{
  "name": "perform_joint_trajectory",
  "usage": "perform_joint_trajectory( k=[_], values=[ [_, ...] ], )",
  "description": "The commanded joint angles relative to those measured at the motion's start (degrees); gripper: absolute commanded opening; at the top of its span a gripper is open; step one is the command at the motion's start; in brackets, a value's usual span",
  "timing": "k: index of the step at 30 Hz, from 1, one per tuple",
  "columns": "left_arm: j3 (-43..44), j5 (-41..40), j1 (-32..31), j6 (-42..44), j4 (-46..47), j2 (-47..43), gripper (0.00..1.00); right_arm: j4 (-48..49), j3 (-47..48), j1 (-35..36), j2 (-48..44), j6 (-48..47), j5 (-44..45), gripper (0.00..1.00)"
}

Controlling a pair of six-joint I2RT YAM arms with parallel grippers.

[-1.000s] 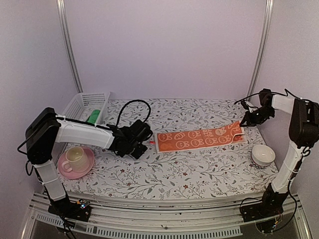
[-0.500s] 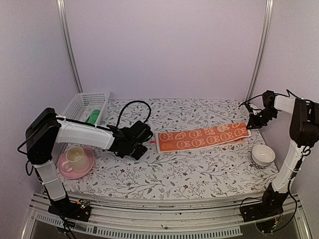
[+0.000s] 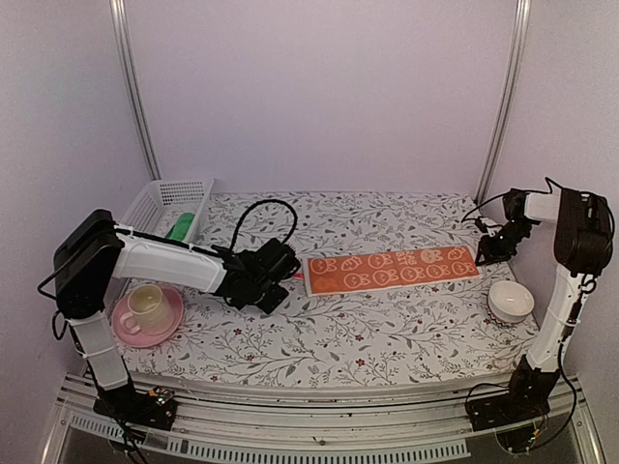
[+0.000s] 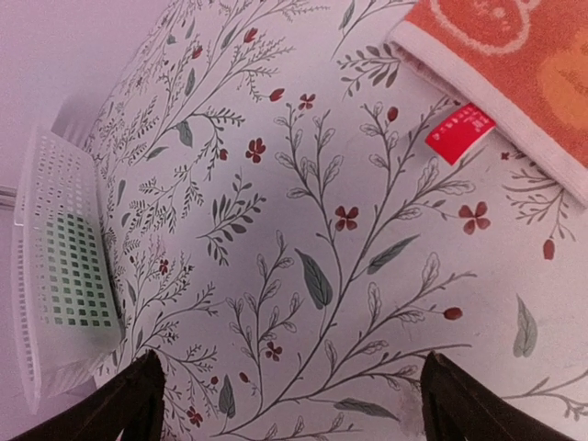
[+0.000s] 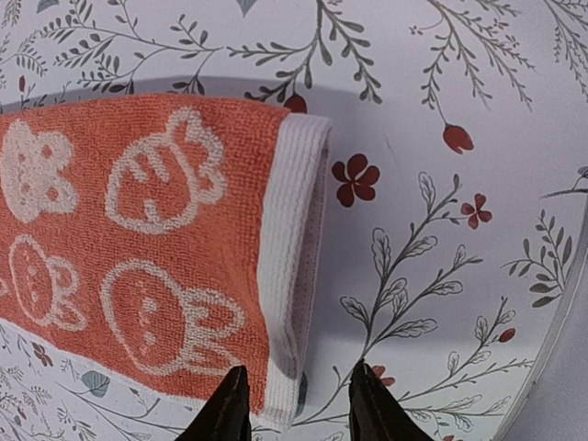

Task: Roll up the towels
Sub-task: Adjust the towel at the center of the board, then pick up the towel from the center of the board.

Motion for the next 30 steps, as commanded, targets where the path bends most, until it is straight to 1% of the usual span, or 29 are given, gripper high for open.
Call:
perform_joint_trajectory(
  k=[1,10,13,20,29,30],
  values=[
    [1.9,-0.6,-1.3,-0.1,-0.3,0.8,0.97,0.2,1.6,-0.4,2.7,0.4,0.1,0.39],
    [1.7,-2.3,-3.1,-0.5,-0.2,1.2,0.97,-1.5,2.0,-1.3,6.7,2.5,-8.5,0.39],
    [1.3,-2.6,-3.2,-0.4,0.1,1.1,0.97,-1.3,2.0,-1.3,8.1,3.2,-9.6,0.37],
    [0.4,-3.8,-3.6,-0.2,0.2,0.1,0.97,-0.3,1.8,-1.3,10.4,4.9,-10.3,0.24],
    [-0.4,-4.4,-3.8,-0.2,0.4,-0.8,0.97,-0.1,1.3,-1.3,11.1,5.5,-11.5,0.2],
    [-0.4,-4.4,-3.9,-0.3,0.4,-0.8,0.97,0.0,1.3,-1.3,11.1,5.6,-11.4,0.15]
  ],
)
